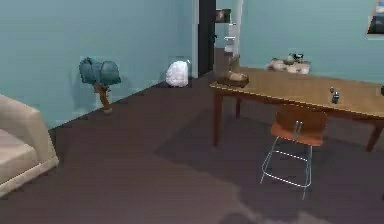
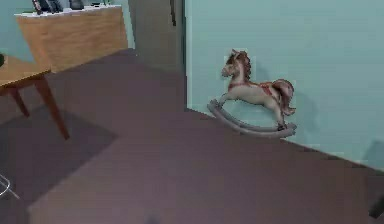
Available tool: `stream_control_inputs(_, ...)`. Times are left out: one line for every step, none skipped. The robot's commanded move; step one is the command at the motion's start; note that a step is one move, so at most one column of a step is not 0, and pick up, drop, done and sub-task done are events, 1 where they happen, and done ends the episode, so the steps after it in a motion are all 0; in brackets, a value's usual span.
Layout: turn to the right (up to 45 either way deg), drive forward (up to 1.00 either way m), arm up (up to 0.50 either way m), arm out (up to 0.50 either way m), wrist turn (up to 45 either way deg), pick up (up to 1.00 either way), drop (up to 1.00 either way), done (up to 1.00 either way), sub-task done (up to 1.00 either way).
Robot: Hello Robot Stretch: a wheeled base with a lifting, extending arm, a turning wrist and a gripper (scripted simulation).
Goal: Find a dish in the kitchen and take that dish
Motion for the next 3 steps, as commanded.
stream_control_inputs(45.0,0.0,0.0,0.0,0.0,0.0,0.0,0.0,0.0)
stream_control_inputs(15.0,0.0,0.0,0.0,0.0,0.0,0.0,0.0,0.0)
stream_control_inputs(0.0,1.0,0.0,0.0,0.0,0.0,0.0,0.0,0.0)
